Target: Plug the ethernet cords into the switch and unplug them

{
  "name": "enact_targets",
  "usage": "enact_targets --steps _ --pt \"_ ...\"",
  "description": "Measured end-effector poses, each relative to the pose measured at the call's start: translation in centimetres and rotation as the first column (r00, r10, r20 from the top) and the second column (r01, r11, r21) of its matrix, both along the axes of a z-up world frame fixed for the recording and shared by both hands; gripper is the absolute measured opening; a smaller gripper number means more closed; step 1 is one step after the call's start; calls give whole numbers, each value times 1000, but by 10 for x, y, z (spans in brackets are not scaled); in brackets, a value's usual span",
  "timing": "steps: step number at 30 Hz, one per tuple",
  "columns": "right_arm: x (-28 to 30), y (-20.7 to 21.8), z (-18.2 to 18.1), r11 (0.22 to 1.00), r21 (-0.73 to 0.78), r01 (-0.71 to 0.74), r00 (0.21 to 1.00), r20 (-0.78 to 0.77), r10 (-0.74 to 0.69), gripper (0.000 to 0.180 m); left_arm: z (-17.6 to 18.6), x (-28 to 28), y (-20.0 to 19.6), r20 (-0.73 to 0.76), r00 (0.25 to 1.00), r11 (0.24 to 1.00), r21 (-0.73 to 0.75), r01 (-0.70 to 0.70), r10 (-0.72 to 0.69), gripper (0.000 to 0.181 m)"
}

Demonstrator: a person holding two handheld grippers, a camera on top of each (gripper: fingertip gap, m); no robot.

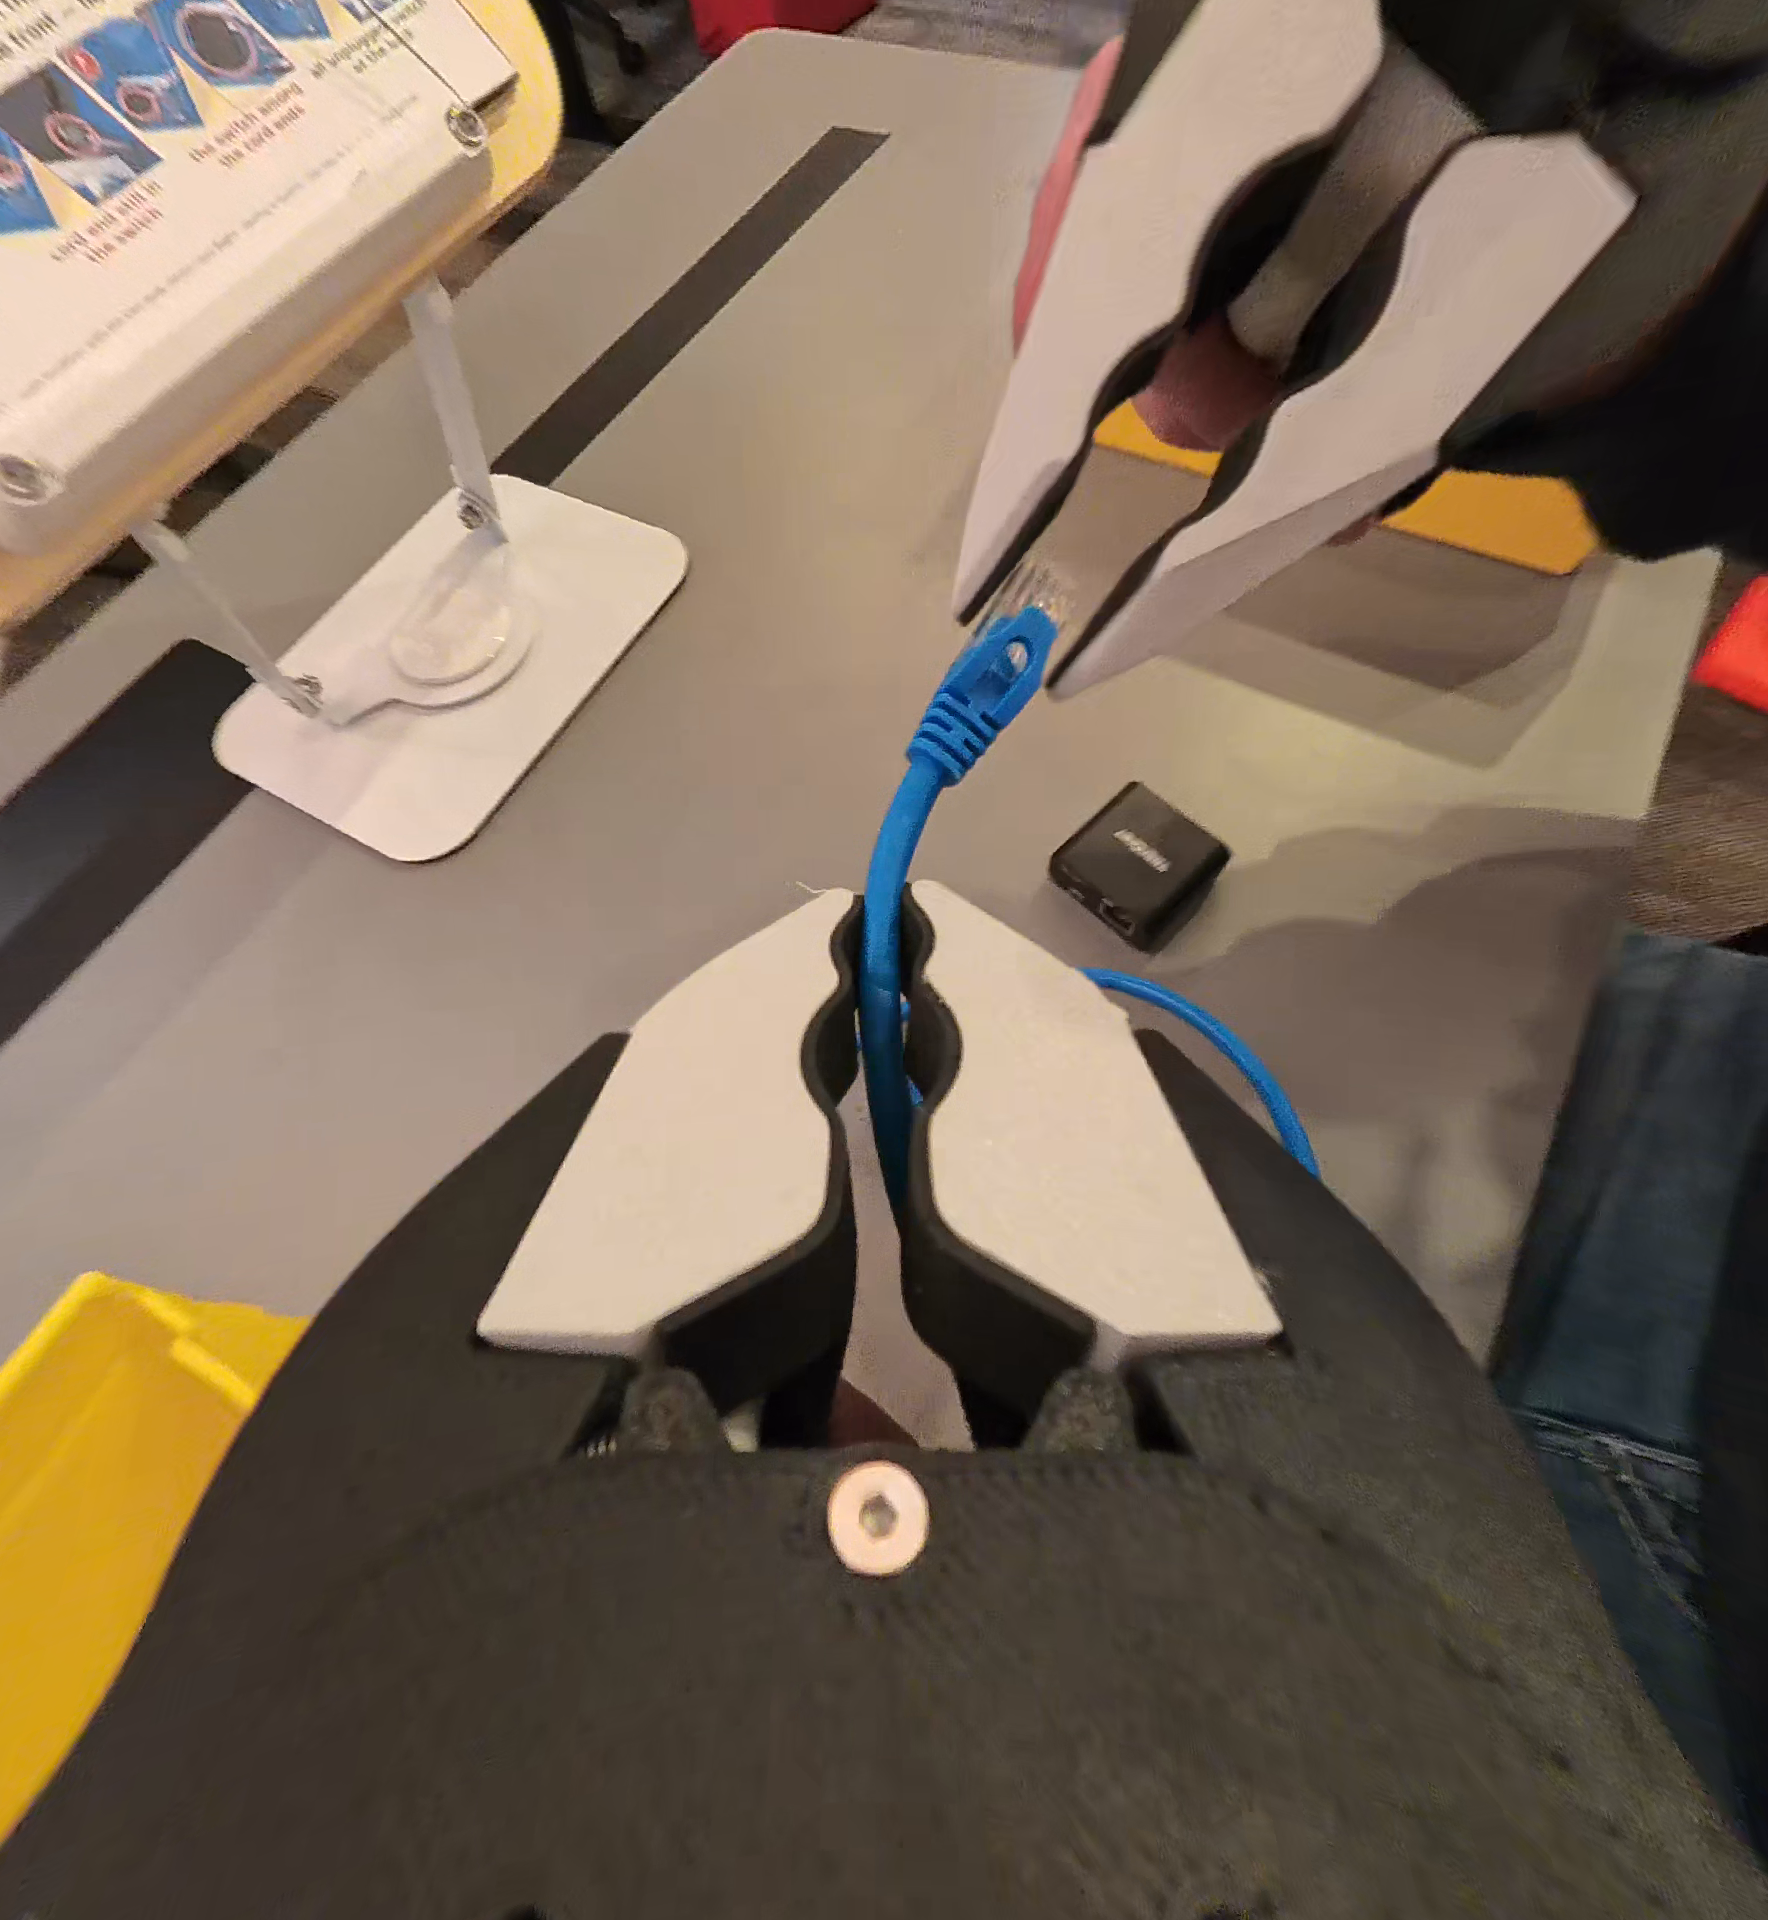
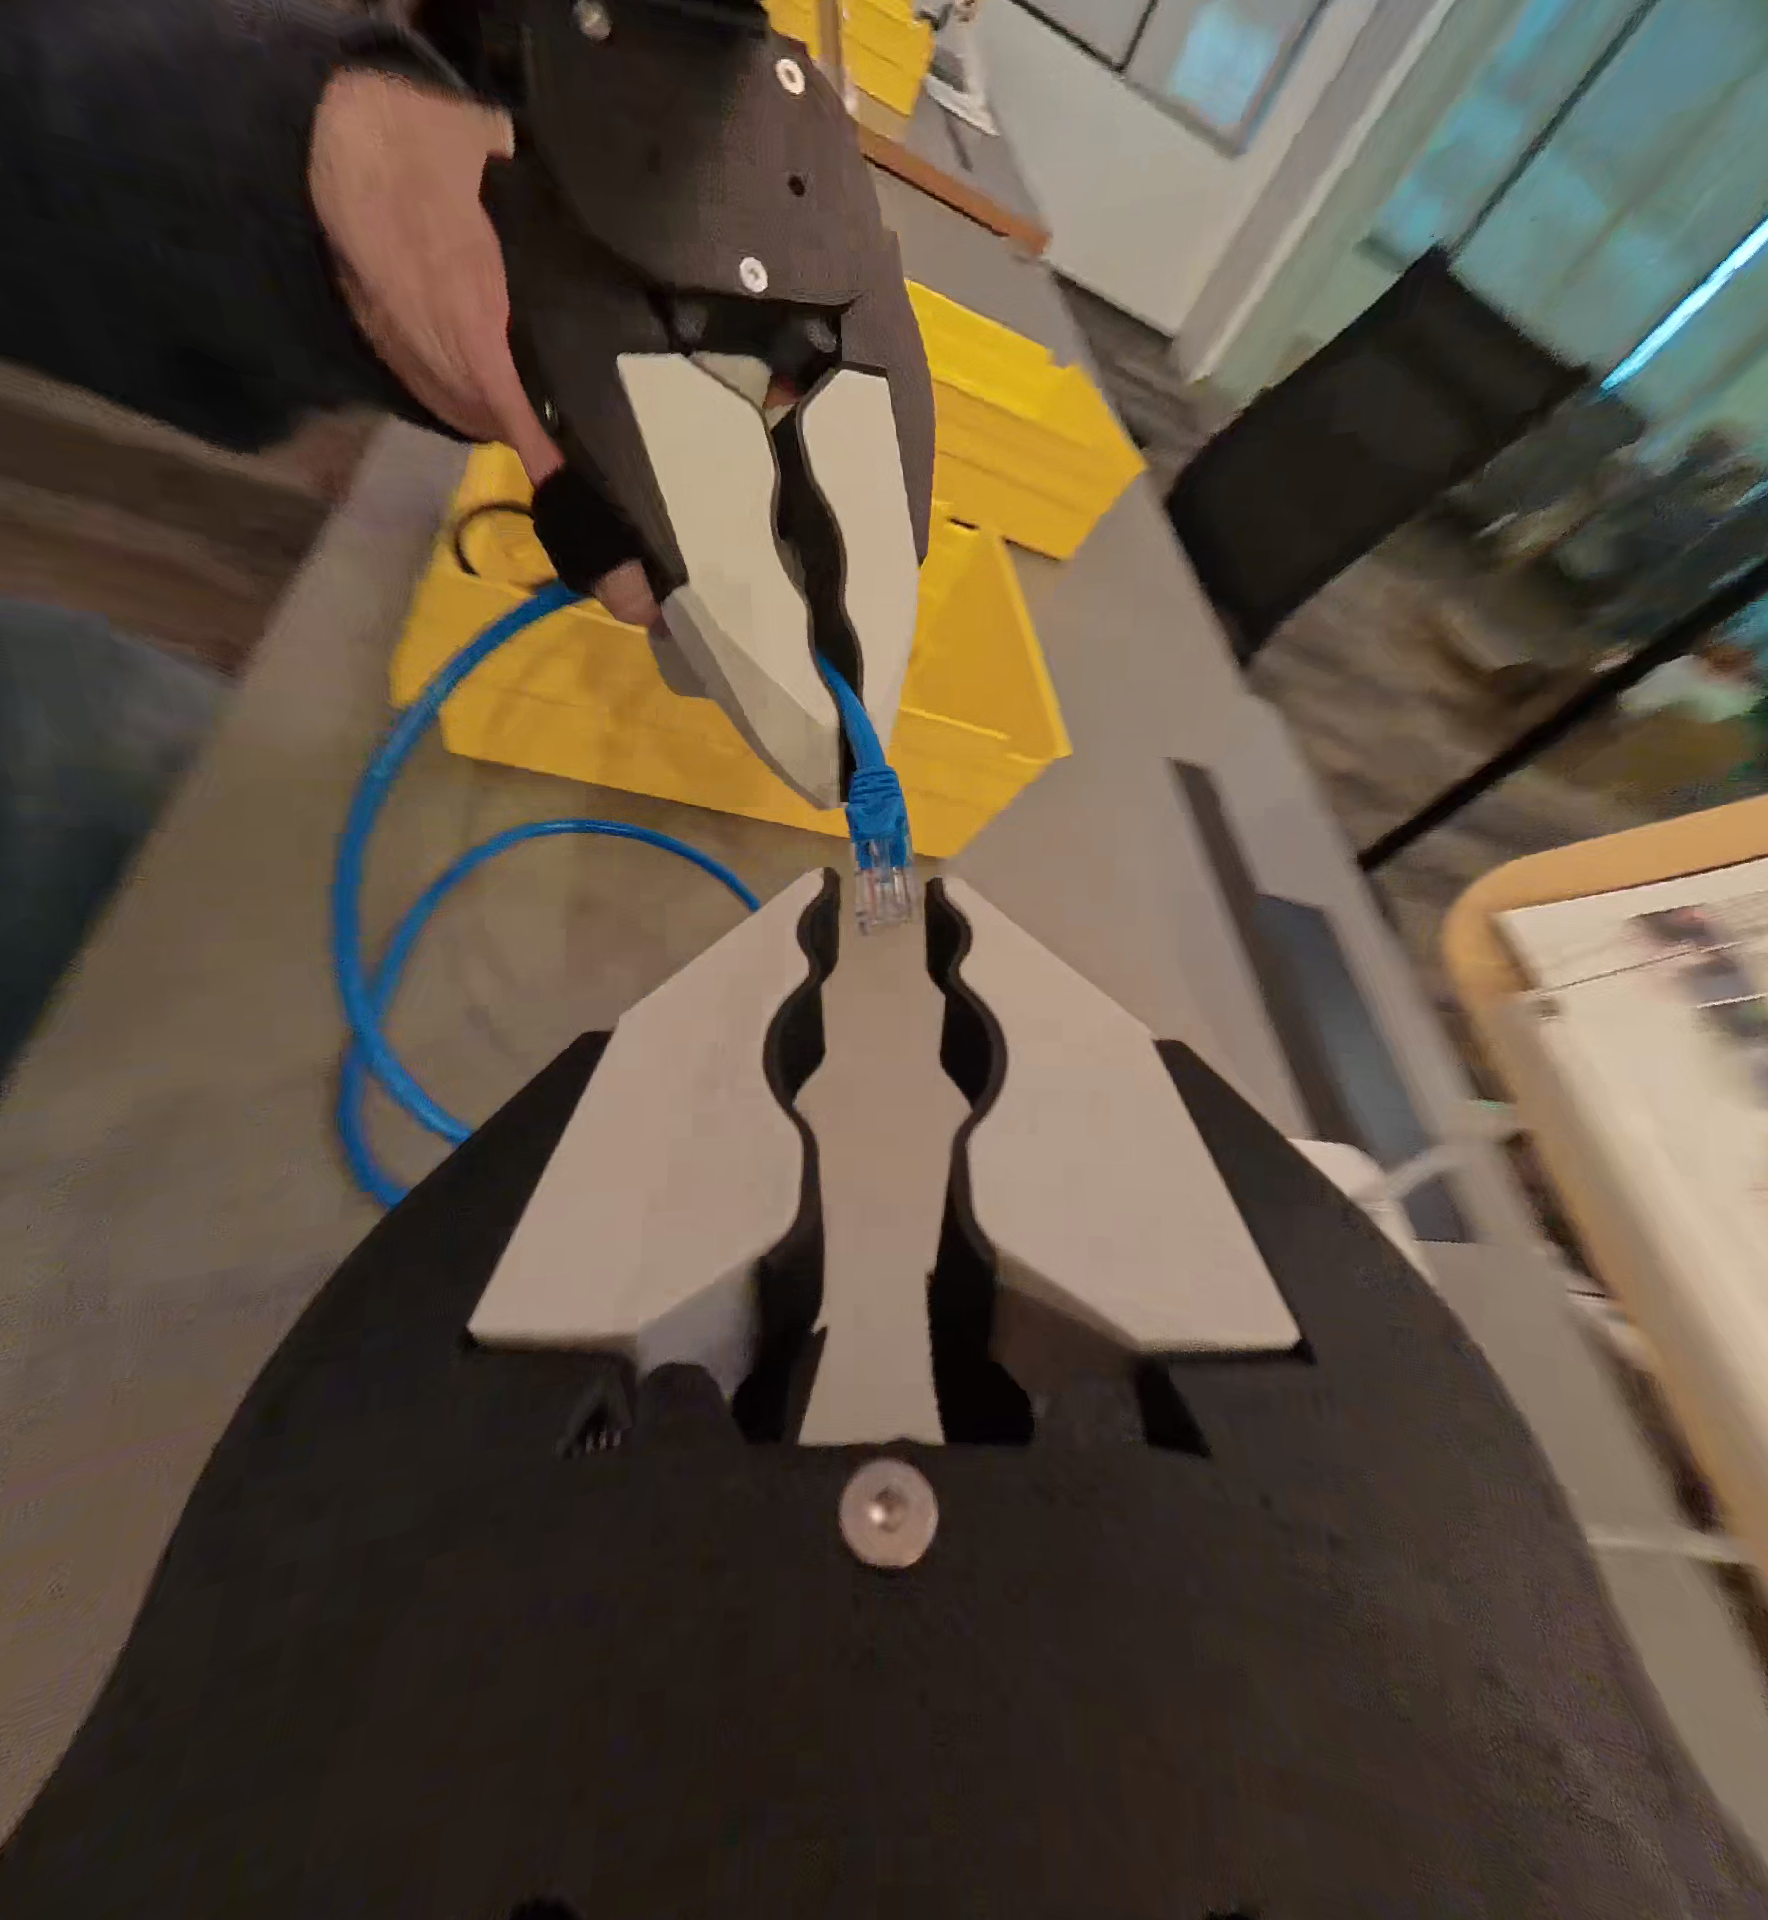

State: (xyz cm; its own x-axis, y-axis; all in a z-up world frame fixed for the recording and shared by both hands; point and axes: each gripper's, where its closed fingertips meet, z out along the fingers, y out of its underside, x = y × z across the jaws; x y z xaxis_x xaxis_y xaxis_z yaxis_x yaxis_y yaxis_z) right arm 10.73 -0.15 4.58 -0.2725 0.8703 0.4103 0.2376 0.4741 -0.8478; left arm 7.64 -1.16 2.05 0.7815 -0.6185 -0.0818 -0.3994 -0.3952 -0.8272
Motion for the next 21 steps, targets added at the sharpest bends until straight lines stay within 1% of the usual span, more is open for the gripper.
enact_targets --steps 1,3,6,8,9,11,13,16,19,21 --pt "0 1 1 998 52 20 1000 -13 -19 12 1 2 -1 34 999 1000 -18 8 -7 4" --pt "0 1 1 995 94 34 999 -9 -34 12 0 4 -2 65 998 999 -51 12 -8 4" --pt "3 -3 2 997 72 23 1000 2 -23 11 2 6 -3 86 996 998 -51 28 -24 4" --pt "4 -7 3 1000 1 -4 1000 -11 4 11 4 6 -4 60 997 999 -23 49 -47 5" --pt "5 -8 4 999 -43 -18 1000 -23 17 11 8 9 -6 62 995 997 1 74 -74 9" --pt "6 -10 10 990 -131 -60 997 -64 52 11 24 17 -10 95 985 987 92 134 -143 18" --pt "8 -13 13 979 -181 -98 992 -100 80 10 36 21 -12 57 981 974 141 177 -187 26" --pt "10 -16 23 945 -282 -164 978 -170 119 10 56 30 -16 18 963 942 214 258 -268 31" --pt "13 -20 33 906 -353 -234 958 -240 154 10 59 34 -12 -80 956 929 223 294 -283 32" --pt "13 -22 35 886 -381 -264 949 -264 169 11 58 38 -10 -109 945 921 217 324 -307 33"
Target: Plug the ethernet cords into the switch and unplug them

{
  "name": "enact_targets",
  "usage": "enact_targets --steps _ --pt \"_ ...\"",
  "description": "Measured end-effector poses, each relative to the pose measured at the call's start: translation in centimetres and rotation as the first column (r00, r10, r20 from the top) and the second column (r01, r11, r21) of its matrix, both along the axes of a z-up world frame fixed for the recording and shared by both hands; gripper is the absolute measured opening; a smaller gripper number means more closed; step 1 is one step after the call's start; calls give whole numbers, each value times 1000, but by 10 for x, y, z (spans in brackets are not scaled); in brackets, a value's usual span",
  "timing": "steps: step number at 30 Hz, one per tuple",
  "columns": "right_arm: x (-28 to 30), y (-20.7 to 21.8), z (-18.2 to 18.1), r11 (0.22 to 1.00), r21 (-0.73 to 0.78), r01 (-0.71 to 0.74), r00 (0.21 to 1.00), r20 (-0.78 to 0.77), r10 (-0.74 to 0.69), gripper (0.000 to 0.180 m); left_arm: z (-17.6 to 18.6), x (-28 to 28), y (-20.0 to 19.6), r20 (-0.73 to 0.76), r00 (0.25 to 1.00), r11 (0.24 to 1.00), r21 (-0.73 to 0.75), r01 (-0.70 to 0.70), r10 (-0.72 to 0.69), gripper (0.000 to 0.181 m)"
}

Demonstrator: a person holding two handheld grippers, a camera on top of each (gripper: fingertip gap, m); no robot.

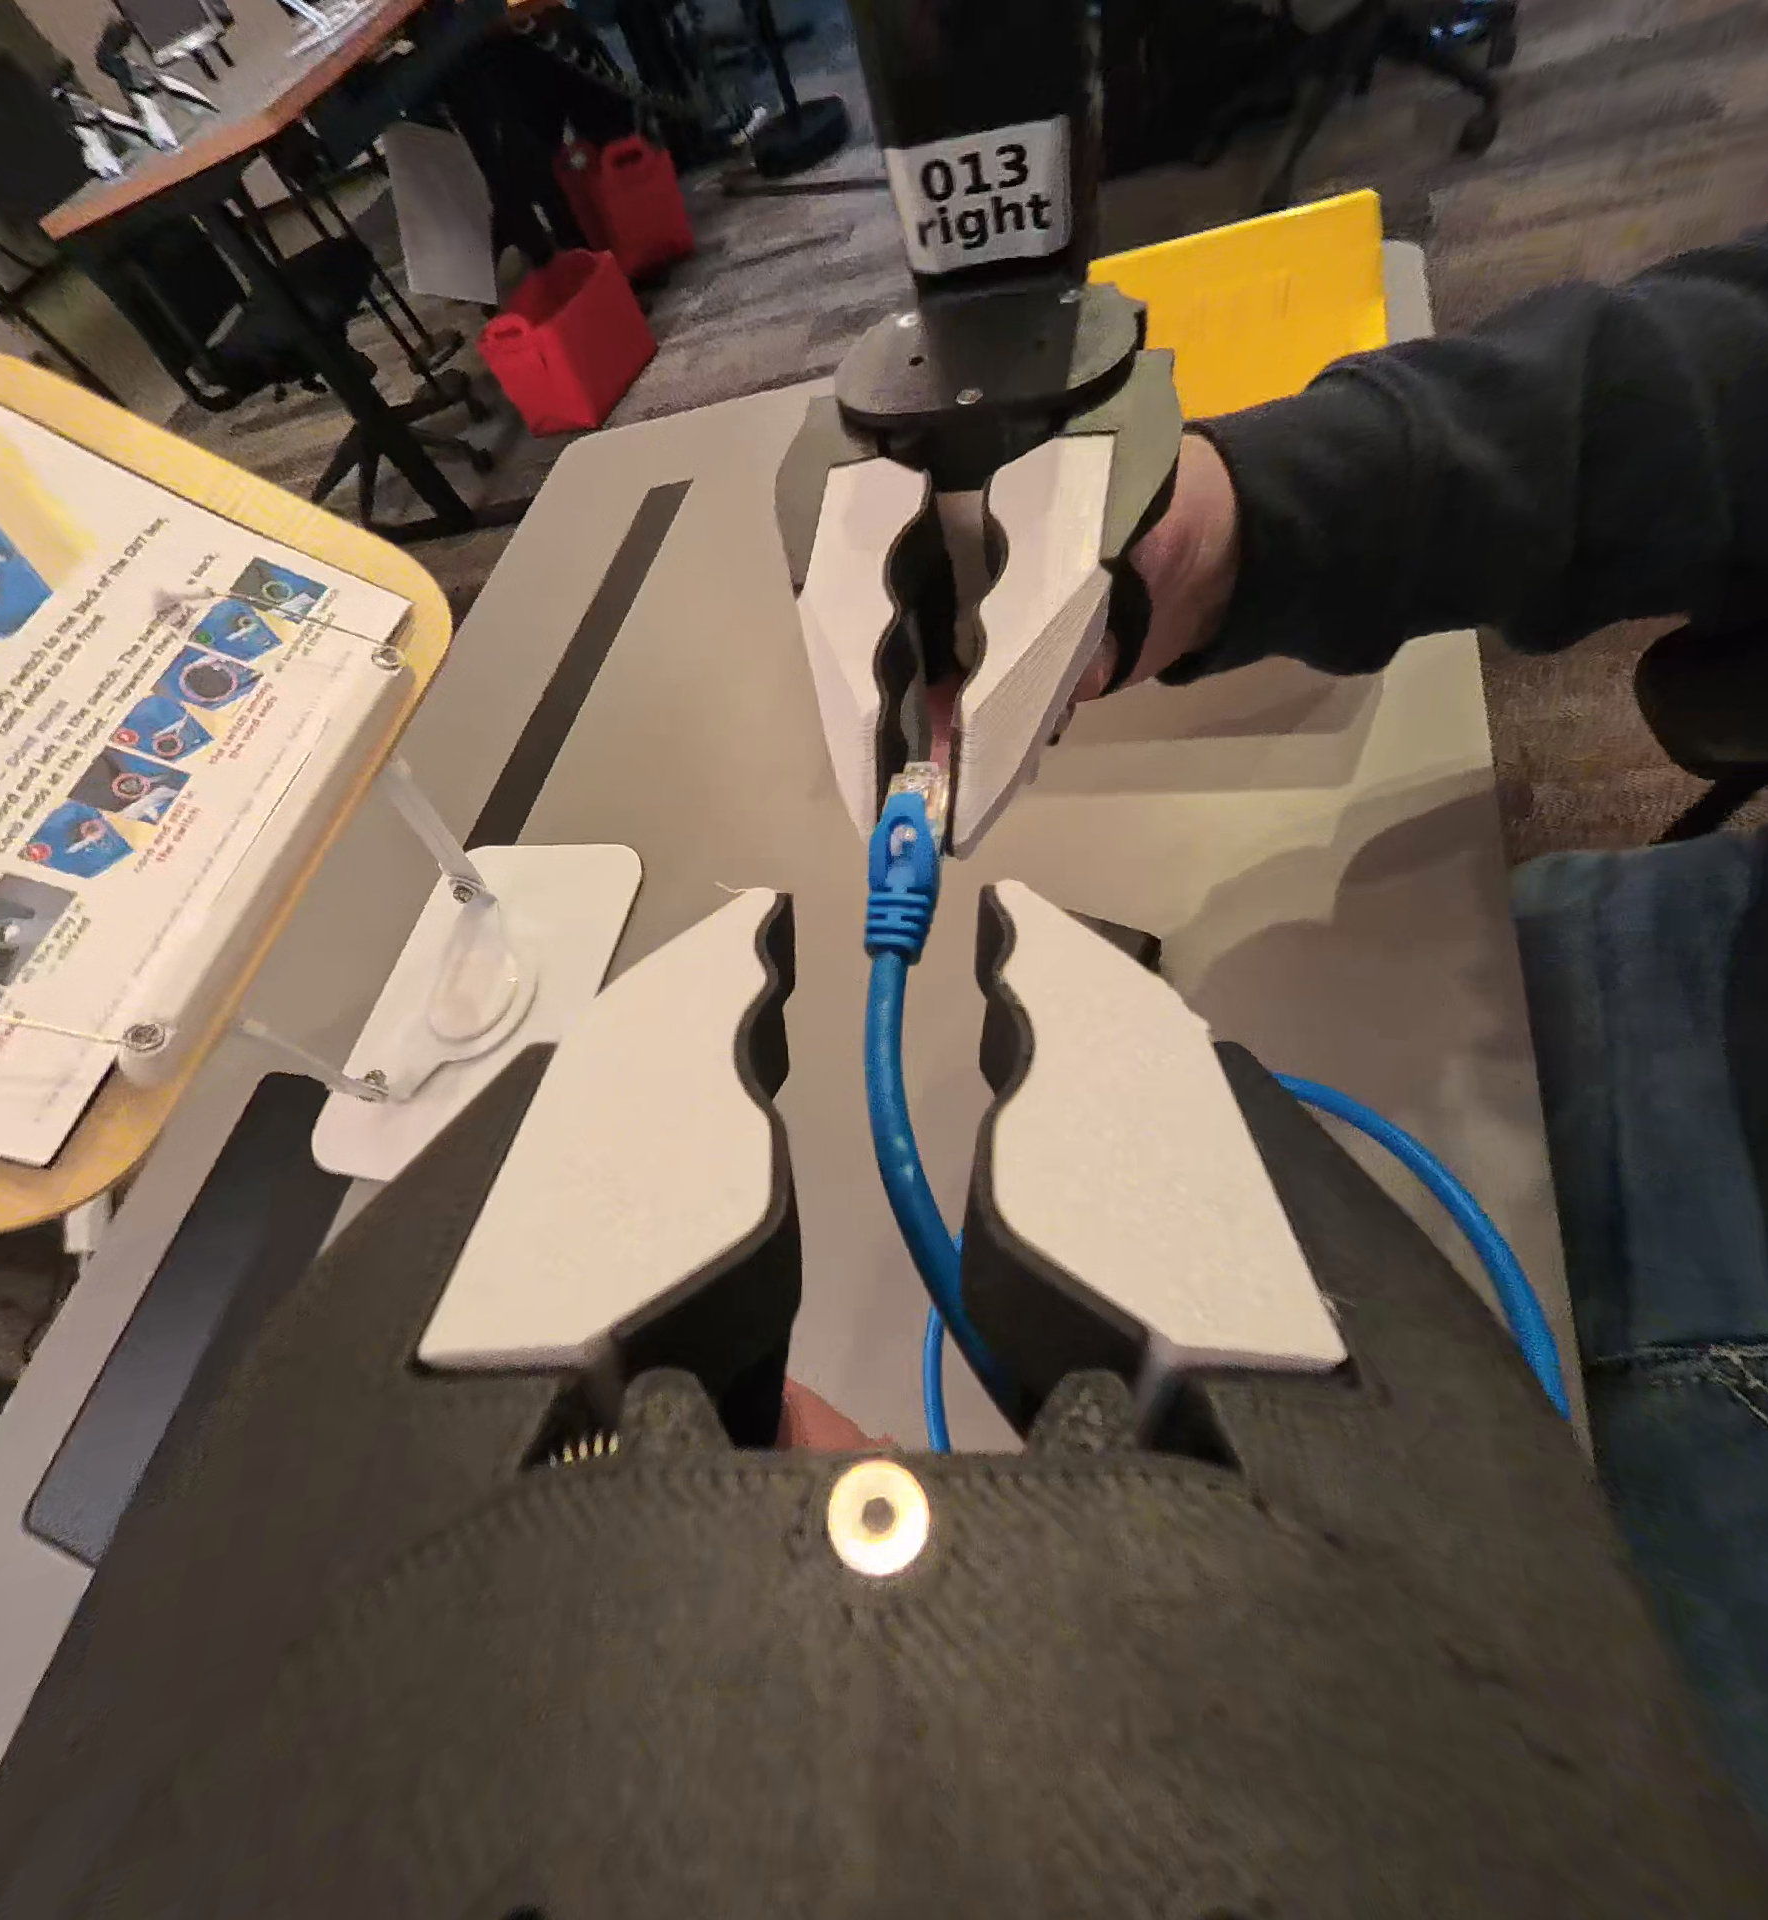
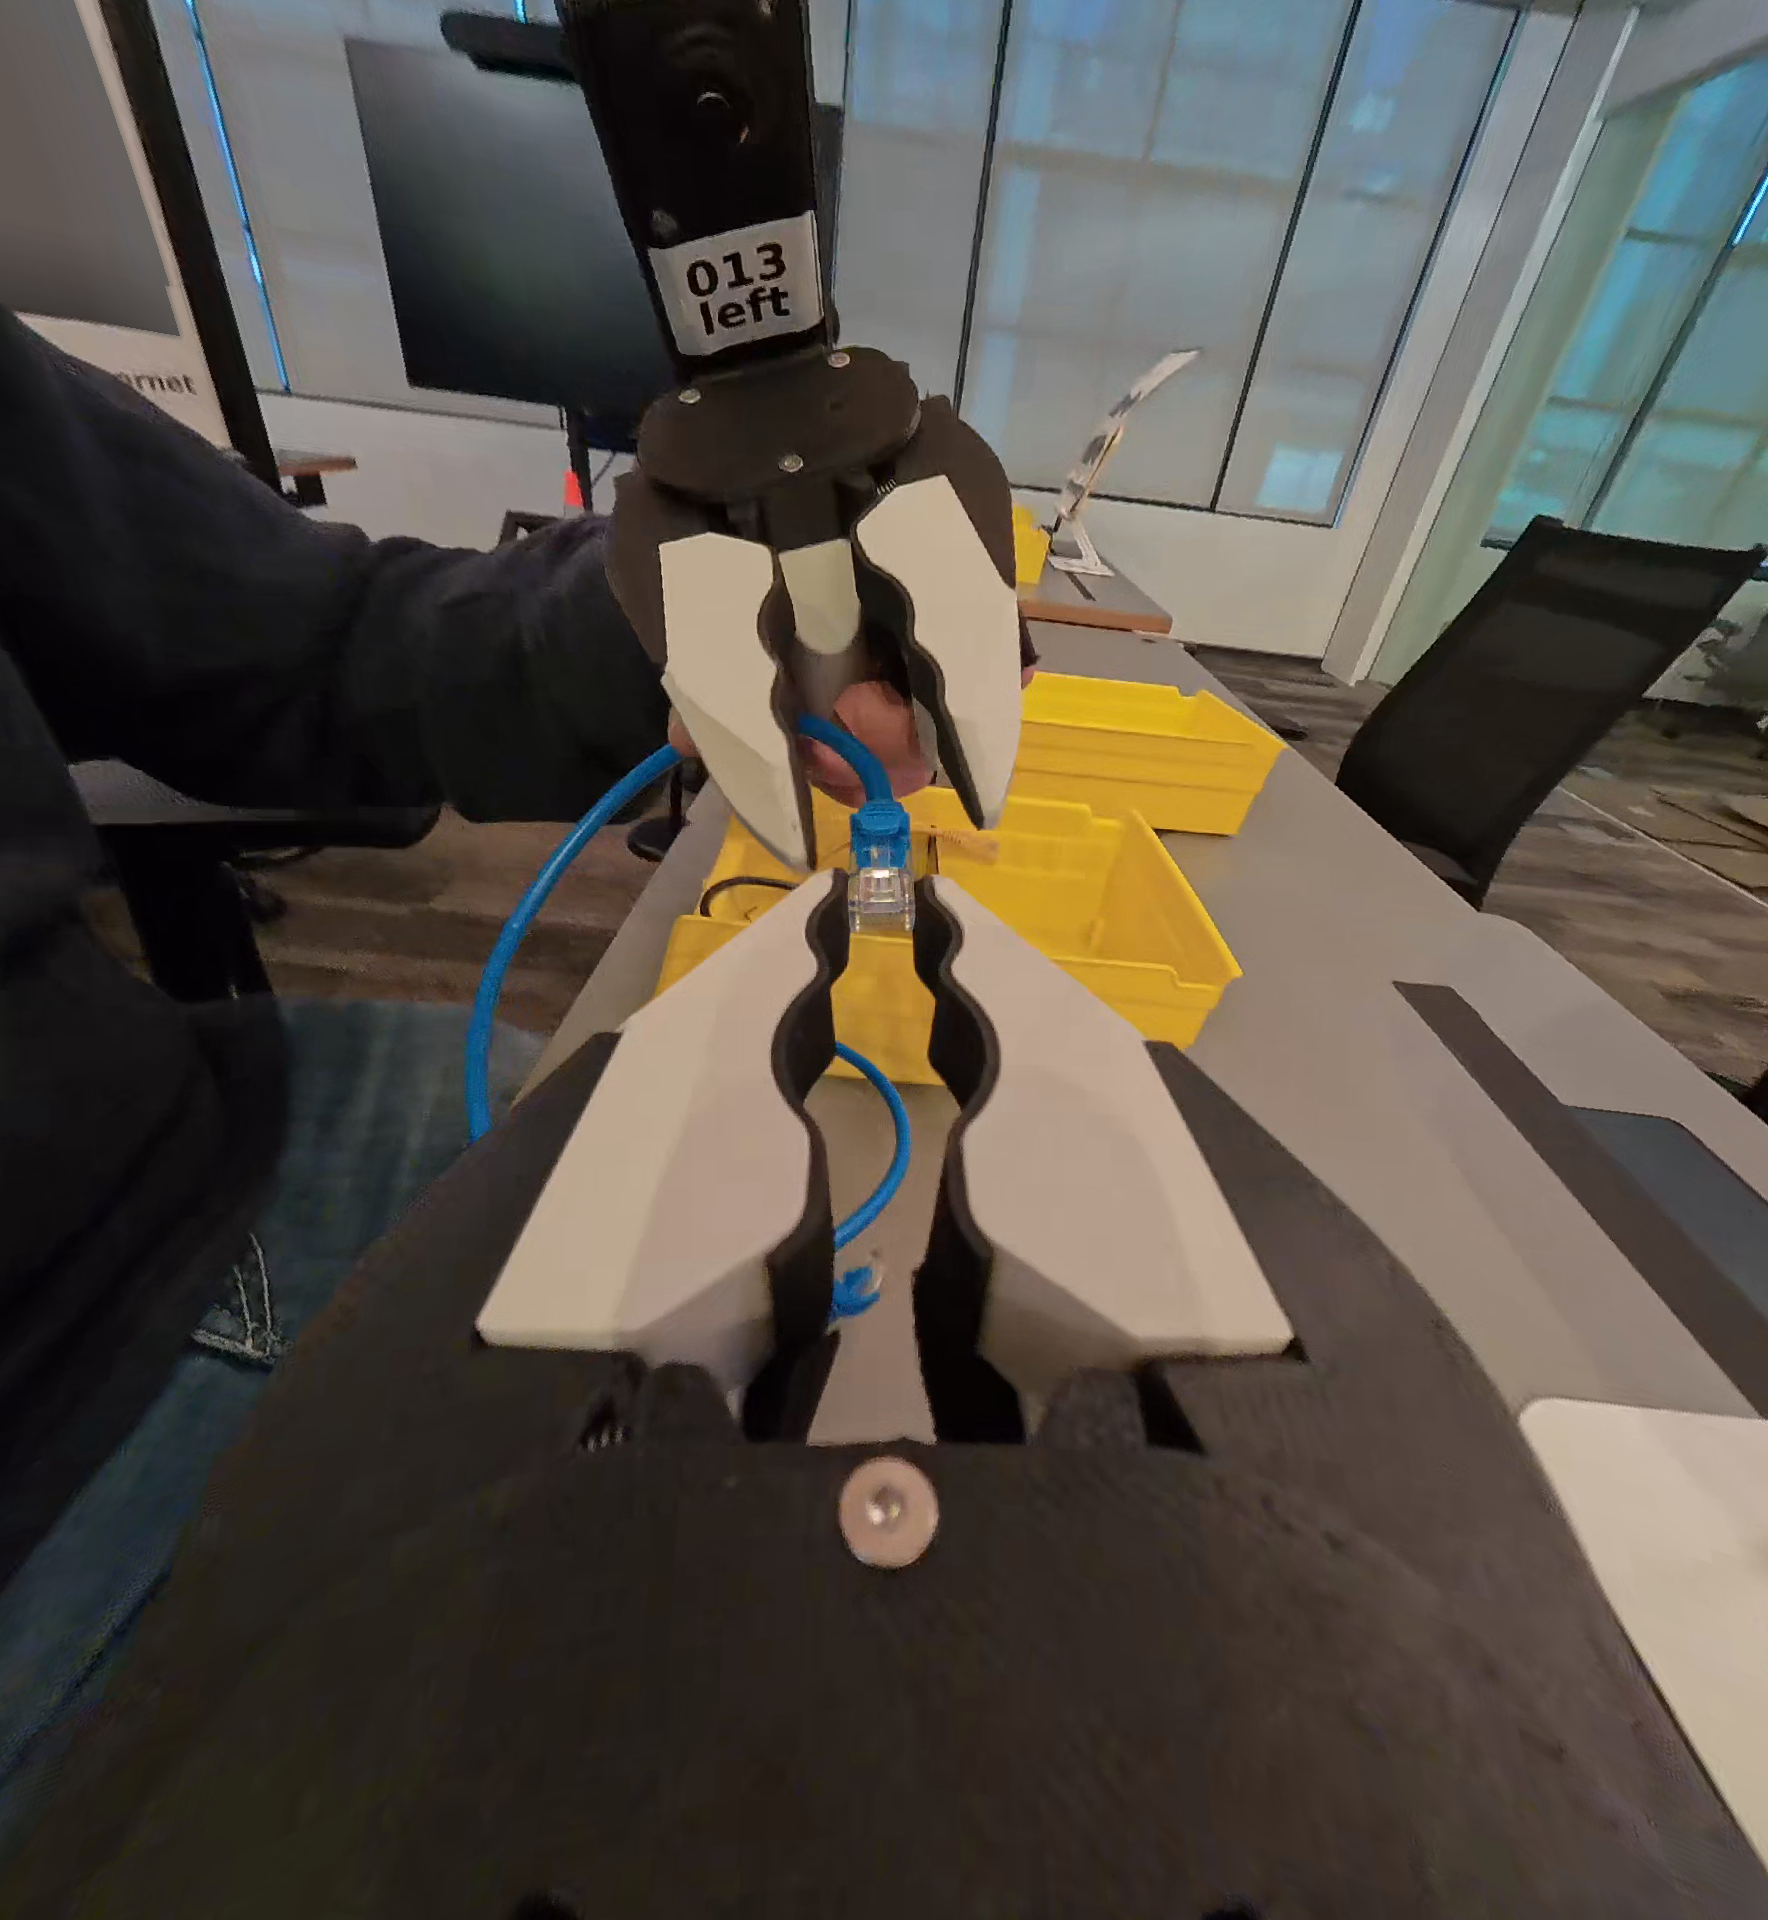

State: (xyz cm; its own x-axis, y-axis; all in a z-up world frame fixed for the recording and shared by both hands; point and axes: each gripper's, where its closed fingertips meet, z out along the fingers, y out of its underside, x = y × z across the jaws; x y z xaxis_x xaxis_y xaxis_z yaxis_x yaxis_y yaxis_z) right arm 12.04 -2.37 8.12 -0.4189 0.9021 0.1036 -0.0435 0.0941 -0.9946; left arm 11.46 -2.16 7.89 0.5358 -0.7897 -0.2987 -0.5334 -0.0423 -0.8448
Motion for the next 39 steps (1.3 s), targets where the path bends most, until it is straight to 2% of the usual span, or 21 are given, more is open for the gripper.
enact_targets --steps 3,7,11,19,24,28,32,34,39 --pt "1 1 4 998 -54 -17 999 -47 15 11 4 8 -1 60 998 999 -16 29 -28 25" --pt "3 1 3 993 -109 -40 996 -82 31 11 1 9 2 151 989 1000 15 -13 10 15" --pt "5 1 3 988 -142 -63 993 -105 48 10 1 12 2 262 965 999 21 -34 28 15" --pt "9 0 4 976 -188 -106 988 -129 82 11 4 17 2 388 921 998 33 -51 34 14" --pt "9 -1 4 977 -182 -112 989 -119 91 11 4 18 1 414 909 997 45 -64 40 14" --pt "6 3 1 983 -168 -77 996 -63 67 12 0 15 4 392 916 994 36 -104 82 13" --pt "1 17 -10 992 -123 30 999 18 -28 23 -10 8 13 385 909 985 -11 -171 162 12" --pt "2 27 -18 992 -82 93 994 66 -87 23 -14 2 16 382 905 981 -28 -190 186 12" --pt "16 37 -27 983 1 183 974 132 -181 22 -20 1 15 380 906 983 -68 -173 186 12"
